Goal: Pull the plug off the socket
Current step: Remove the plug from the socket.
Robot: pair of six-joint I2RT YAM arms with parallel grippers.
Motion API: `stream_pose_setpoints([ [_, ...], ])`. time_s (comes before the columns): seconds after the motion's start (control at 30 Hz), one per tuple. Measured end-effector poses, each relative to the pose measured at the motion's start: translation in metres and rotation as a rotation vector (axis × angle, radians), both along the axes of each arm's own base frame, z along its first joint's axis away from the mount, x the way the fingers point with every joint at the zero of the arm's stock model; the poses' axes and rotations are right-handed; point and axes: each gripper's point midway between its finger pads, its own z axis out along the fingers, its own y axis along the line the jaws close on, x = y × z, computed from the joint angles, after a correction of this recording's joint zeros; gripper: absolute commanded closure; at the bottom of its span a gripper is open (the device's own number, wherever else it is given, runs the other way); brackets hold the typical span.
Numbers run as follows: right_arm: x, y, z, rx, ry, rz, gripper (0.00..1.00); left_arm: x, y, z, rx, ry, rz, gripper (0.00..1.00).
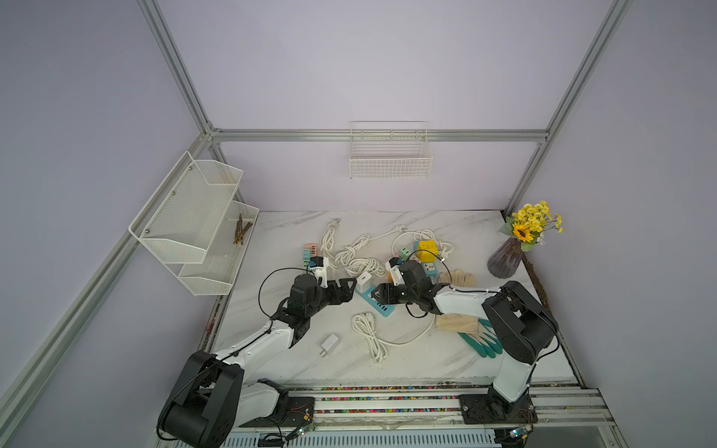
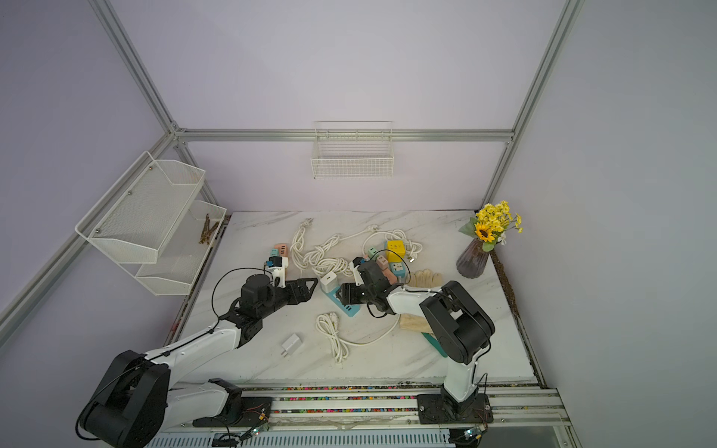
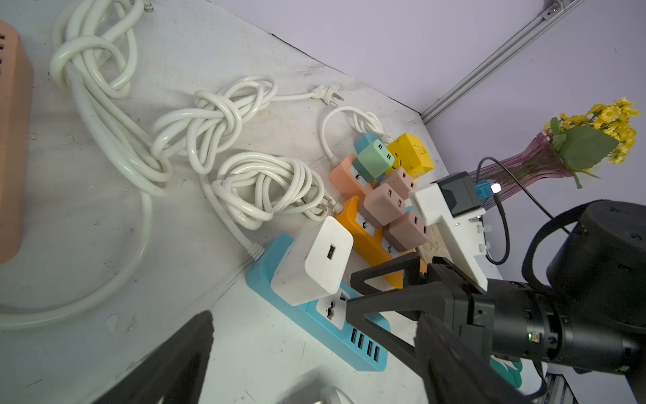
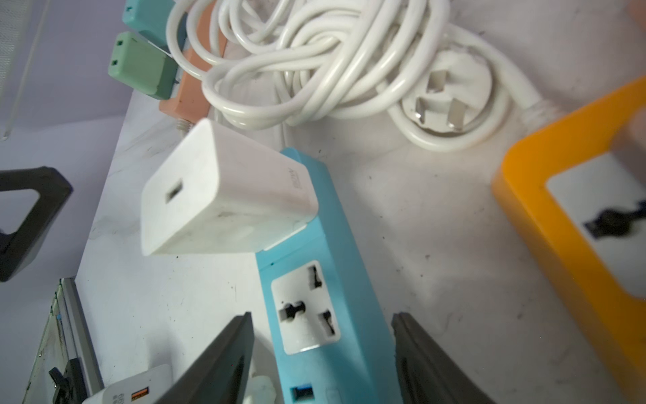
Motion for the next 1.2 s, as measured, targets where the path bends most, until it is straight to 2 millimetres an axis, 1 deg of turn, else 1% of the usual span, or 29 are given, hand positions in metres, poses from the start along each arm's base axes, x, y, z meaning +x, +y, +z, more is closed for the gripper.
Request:
stream_pose_setpoints([
  [0.13,-0.002,0.001,-0.006,-0.021,0.024,0.017,0.45,0.001,-0.006,-0.003,0.029,0.008,-0.025,0.1],
  [0.23,-0.003,0.002,-0.01,-0.024,0.037,0.029,0.47,0.001,-0.011,-0.002,0.062,0.007,-0.049,0.1],
  [0.27,-0.003,0.003,-0.01,-0.023,0.042,0.032,0.47,0.001,-0.013,-0.001,0.076,0.003,-0.056,0.12],
  [0.33,-0.003,0.003,-0.01,-0.022,0.047,0.036,0.48,0.001,-0.017,0.0,0.122,-0.005,-0.077,0.13],
  [0.4,-0.004,0.004,-0.01,-0.022,0.048,0.04,0.51,0.002,-0.021,0.002,0.172,-0.023,-0.094,0.13],
  [0.5,-0.005,0.005,-0.01,-0.018,0.053,0.047,0.52,0.006,-0.023,0.001,0.267,-0.038,-0.103,0.12],
  [0.6,-0.005,0.007,-0.01,-0.013,0.059,0.054,0.52,0.011,-0.024,-0.006,0.358,-0.036,-0.109,0.12],
  [0.73,-0.005,0.009,-0.01,-0.008,0.064,0.061,0.53,0.018,-0.027,-0.029,0.469,0.004,-0.129,0.14],
  [0.8,-0.006,0.009,-0.01,-0.006,0.067,0.064,0.53,0.022,-0.032,-0.04,0.515,0.026,-0.145,0.17],
  [0.87,-0.006,0.01,-0.01,-0.004,0.069,0.067,0.56,0.025,-0.037,-0.048,0.554,0.039,-0.163,0.18],
  [0.9,-0.006,0.01,-0.01,-0.002,0.071,0.069,0.56,0.026,-0.04,-0.05,0.572,0.04,-0.17,0.21],
  [0.93,-0.006,0.011,-0.01,0.001,0.072,0.071,0.56,0.028,-0.042,-0.052,0.588,0.041,-0.177,0.24],
  [1.0,-0.006,0.012,-0.01,0.004,0.075,0.075,0.56,0.032,-0.046,-0.055,0.615,0.045,-0.184,0.26],
  [1.2,-0.006,0.015,-0.01,0.012,0.081,0.086,0.57,0.044,-0.047,-0.059,0.67,0.062,-0.183,0.4],
])
